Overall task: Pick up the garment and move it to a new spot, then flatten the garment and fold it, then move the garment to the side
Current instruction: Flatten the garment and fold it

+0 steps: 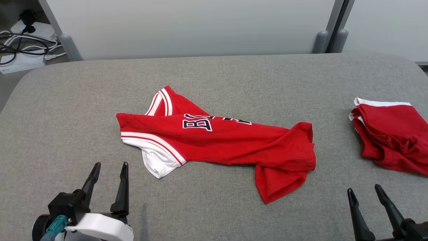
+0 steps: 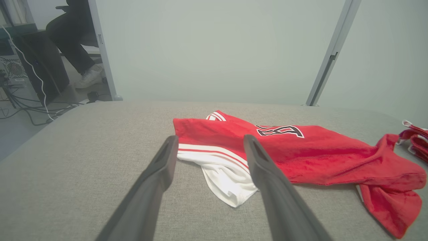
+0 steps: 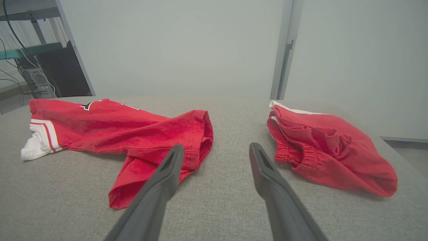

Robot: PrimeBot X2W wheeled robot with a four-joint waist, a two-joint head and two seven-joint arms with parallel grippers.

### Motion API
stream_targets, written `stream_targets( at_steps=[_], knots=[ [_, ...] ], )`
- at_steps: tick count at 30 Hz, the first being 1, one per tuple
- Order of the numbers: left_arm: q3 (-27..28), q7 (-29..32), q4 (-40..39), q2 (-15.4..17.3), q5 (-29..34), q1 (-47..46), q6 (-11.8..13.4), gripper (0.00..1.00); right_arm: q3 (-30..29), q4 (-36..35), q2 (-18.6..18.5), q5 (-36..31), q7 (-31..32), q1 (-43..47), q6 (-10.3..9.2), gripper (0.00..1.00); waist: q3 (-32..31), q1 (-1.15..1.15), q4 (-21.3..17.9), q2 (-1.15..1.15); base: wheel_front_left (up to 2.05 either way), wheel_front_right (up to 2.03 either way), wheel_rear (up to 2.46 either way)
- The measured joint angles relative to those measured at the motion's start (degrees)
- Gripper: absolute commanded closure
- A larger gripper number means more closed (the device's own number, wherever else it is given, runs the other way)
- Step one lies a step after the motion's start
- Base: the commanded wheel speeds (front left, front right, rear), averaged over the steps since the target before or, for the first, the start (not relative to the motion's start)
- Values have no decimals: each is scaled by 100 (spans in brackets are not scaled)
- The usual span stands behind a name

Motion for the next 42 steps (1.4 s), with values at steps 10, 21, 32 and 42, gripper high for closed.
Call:
stream_targets(
  at_steps=[10, 21, 32, 42],
  knots=[
    [-2, 55, -63, 12, -4, -1, 8, 0, 9, 2, 11, 1, 0, -30, 0, 0, 127, 0, -52, 0, 0, 0, 0],
    [-439, 410, 313, -216, -167, -190, -333, 0, 522, 757, -256, 267, 12, -860, 1, 0, 412, 0, -101, 0, 0, 0, 0],
    [-647, 394, 1518, -591, -410, -894, -899, 0, 1221, 1824, -460, 627, 11, -1922, 2, 0, 792, 0, -175, 0, 0, 0, 0],
    [-695, 319, 2340, -786, -464, -1550, -1170, 0, 1659, 2126, -557, 789, 4, -2527, 7, 0, 1183, 0, -213, 0, 0, 0, 0]
  ],
)
